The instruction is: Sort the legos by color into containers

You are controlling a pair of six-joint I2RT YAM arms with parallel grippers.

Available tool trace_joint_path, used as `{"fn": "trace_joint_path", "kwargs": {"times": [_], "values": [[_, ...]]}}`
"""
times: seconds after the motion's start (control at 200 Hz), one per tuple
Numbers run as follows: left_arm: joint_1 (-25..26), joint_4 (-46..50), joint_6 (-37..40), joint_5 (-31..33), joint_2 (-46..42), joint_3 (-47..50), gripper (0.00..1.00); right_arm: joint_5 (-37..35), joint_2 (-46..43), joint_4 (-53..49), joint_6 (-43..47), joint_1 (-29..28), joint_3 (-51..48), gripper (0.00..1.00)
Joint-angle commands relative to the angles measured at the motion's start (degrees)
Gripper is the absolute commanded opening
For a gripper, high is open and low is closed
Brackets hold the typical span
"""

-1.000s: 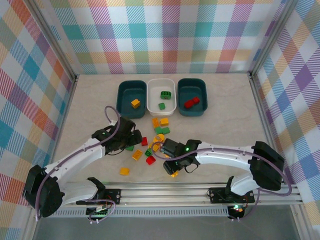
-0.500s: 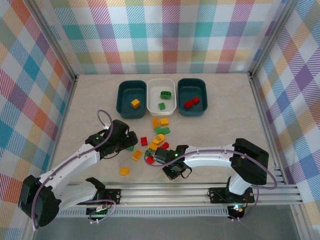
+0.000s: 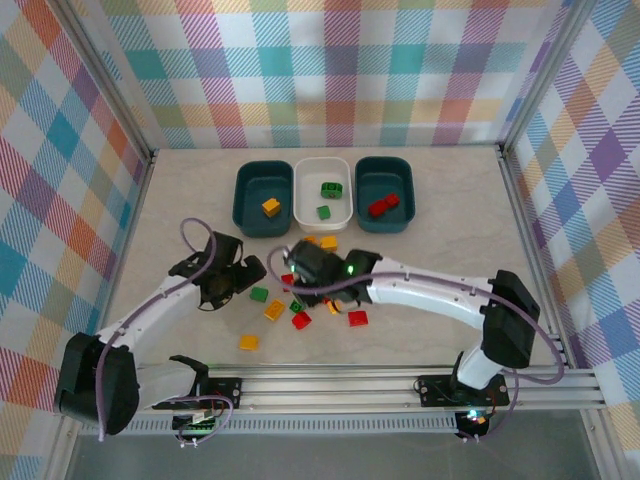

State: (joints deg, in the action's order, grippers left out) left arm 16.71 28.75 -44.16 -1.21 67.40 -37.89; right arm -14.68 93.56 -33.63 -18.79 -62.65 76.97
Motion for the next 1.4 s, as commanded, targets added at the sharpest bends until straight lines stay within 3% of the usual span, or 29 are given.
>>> {"fn": "trace_joint_path", "kwargs": {"times": [0.0, 0.185, 0.47, 0.695, 0.815, 0.89, 1.135, 1.26, 1.395], "values": [[-5.8, -3.6, -1.3, -12.0, 0.8, 2.9, 1.0, 3.2, 5.8, 7.6, 6.0, 6.0, 5.2, 0.26], [-9.3, -3.5, -0.9, -16.4, -1.1, 6.3, 1.0, 10.6, 20.7, 9.5, 8.8, 12.1, 20.9, 0.27], [-9.5, -1.1, 0.2, -17.8, -5.7, 8.2, 1.0, 9.2, 38.5, 5.8, 11.0, 16.2, 43.1, 0.27], [-9.4, 0.6, 1.4, -18.5, -9.1, 7.8, 1.0, 10.0, 46.5, 1.6, 11.1, 18.0, 53.2, 0.27], [-9.5, 1.0, 2.1, -19.2, -9.6, 7.4, 1.0, 10.2, 48.9, -2.2, 11.5, 18.3, 57.7, 0.45], [-9.5, 1.5, 2.3, -19.0, -9.7, 7.1, 1.0, 10.2, 47.0, -1.9, 11.4, 18.2, 56.6, 0.54], [-9.5, 2.0, 2.6, -18.0, -10.4, 6.5, 1.0, 2.8, 30.8, 3.7, 5.9, 15.8, 39.5, 0.55], [-9.5, 3.1, 2.3, -15.5, -11.8, 6.3, 1.0, -1.4, 22.6, 5.1, -0.4, 10.6, 24.9, 0.58], [-9.5, 4.7, 1.6, -11.7, -14.5, 6.0, 1.0, -3.1, 21.1, 2.1, -5.2, 4.5, 16.7, 0.62]]}}
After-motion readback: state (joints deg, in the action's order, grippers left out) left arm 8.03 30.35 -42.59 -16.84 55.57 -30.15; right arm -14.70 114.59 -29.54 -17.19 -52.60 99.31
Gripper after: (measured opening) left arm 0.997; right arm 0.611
